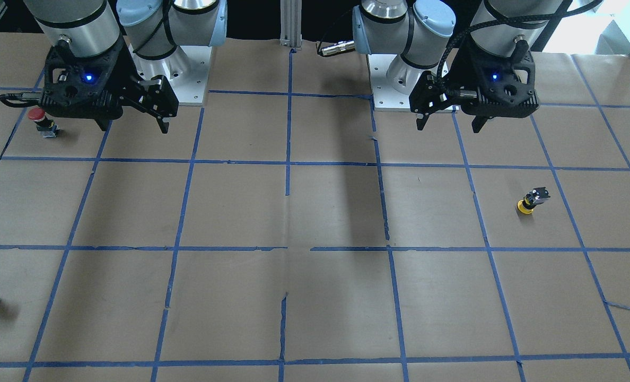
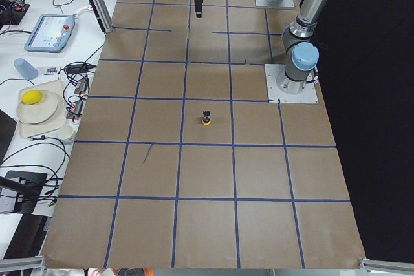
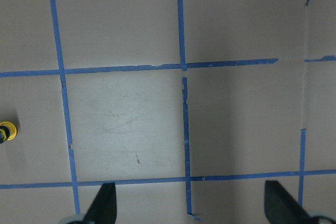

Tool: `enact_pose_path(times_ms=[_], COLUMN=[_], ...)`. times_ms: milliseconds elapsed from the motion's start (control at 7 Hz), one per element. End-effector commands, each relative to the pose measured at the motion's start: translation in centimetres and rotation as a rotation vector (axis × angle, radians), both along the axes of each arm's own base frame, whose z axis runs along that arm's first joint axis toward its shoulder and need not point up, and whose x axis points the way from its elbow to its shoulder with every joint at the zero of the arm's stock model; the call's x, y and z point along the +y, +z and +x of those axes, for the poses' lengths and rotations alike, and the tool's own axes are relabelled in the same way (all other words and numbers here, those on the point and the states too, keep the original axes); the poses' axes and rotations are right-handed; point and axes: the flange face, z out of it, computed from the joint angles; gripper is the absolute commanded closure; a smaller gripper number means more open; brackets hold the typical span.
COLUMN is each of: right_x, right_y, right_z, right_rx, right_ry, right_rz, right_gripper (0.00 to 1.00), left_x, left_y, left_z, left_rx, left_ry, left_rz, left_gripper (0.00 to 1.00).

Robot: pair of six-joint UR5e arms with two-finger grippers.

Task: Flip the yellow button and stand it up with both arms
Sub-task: 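Move the left gripper down toward the yellow-capped button lying on its side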

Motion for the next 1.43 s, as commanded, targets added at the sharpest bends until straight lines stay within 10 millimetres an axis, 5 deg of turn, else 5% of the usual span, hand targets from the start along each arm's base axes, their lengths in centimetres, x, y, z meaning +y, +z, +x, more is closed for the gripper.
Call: enact_pose_path(times_ms=[0,286,571,857,1286], right_x=[0.0,0.0,0.0,-0.1,-0.1], right_y=[0.0,-0.1,-0.2,-0.2,-0.3], right_z=[0.0,0.0,0.0,-0.1,0.0], right_rx=[0.0,0.0,0.0,0.0,0.0], right_ry=[0.002,0.003,0.003,0.002,0.003], right_rz=[0.0,0.002,0.005,0.005,0.006], right_gripper=[0.0,0.0,0.0,0.0,0.0], left_x=[0.3,-0.3,-0.6,-0.4,0.7], left_y=[-1.2,-2.7,-5.8,-9.3,-13.4], left_z=[0.8,5.5,14.2,20.4,25.6], left_rx=[-0.021,-0.018,0.005,0.033,0.069], left_ry=[-0.054,-0.014,-0.018,-0.132,-0.3], left_rz=[0.034,0.061,0.122,0.121,0.117], left_gripper=[0.0,0.0,0.0,0.0,0.0])
